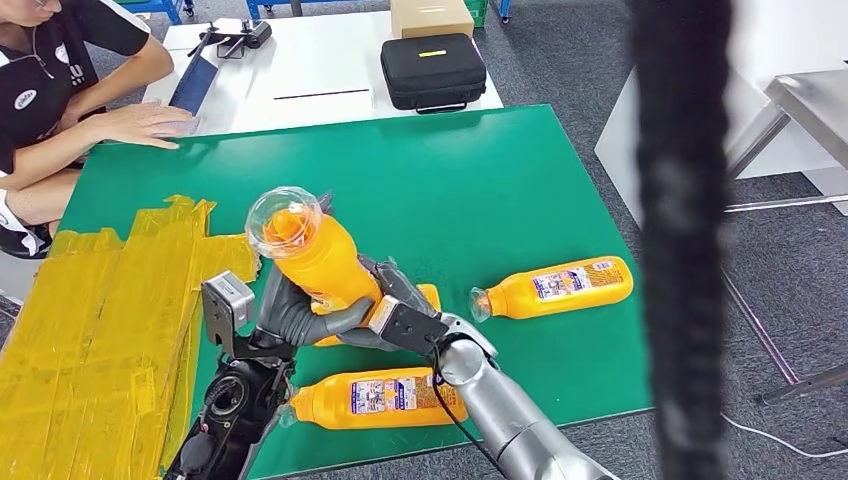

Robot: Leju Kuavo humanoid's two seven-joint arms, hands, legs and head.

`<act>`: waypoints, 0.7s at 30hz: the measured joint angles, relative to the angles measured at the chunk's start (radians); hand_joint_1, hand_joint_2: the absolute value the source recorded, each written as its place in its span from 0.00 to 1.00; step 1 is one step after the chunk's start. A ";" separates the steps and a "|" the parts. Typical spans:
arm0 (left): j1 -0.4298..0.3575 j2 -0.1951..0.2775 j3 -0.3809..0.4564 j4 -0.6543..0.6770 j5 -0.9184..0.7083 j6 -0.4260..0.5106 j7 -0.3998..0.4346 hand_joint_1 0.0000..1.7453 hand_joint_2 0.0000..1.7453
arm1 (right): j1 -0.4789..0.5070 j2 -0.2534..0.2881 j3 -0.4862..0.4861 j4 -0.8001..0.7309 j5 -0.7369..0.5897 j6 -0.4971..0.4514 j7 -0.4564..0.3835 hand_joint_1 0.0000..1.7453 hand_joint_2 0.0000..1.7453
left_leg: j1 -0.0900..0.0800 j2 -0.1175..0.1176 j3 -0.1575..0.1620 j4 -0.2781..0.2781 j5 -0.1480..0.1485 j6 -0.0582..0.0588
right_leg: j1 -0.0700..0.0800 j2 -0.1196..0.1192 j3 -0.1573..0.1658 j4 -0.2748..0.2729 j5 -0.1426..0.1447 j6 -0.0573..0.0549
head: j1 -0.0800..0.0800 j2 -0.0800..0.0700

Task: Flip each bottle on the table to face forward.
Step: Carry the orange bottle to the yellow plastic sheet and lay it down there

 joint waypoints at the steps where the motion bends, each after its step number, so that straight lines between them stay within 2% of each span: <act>1: 0.006 0.002 0.002 0.001 0.003 -0.001 -0.002 0.85 1.00 | 0.001 -0.004 0.011 0.002 0.004 -0.001 0.001 1.00 1.00 | 0.000 0.000 0.000 0.000 0.000 0.000 | 0.000 0.000 0.000 0.000 0.000 0.000 | 0.000 0.000; 2: 0.011 0.005 0.003 0.002 0.006 -0.002 -0.005 0.97 1.00 | 0.003 -0.007 0.021 0.004 0.006 -0.004 0.002 1.00 1.00 | 0.000 0.000 0.000 0.000 0.000 0.000 | 0.000 0.000 0.000 0.000 0.000 0.000 | 0.000 0.000; 3: 0.015 0.006 0.005 0.003 0.009 -0.004 -0.008 1.00 1.00 | 0.004 -0.011 0.029 0.005 0.006 -0.008 0.002 1.00 1.00 | 0.000 0.000 -0.001 0.000 0.000 0.000 | 0.000 0.000 -0.001 0.000 0.000 0.000 | 0.000 0.000; 21: 0.019 0.007 0.007 0.009 0.029 -0.012 -0.018 1.00 1.00 | 0.039 -0.045 0.066 -0.039 -0.066 -0.067 0.003 1.00 1.00 | 0.000 0.000 -0.001 0.000 0.000 0.000 | 0.000 0.000 -0.001 0.000 0.000 0.000 | 0.000 0.000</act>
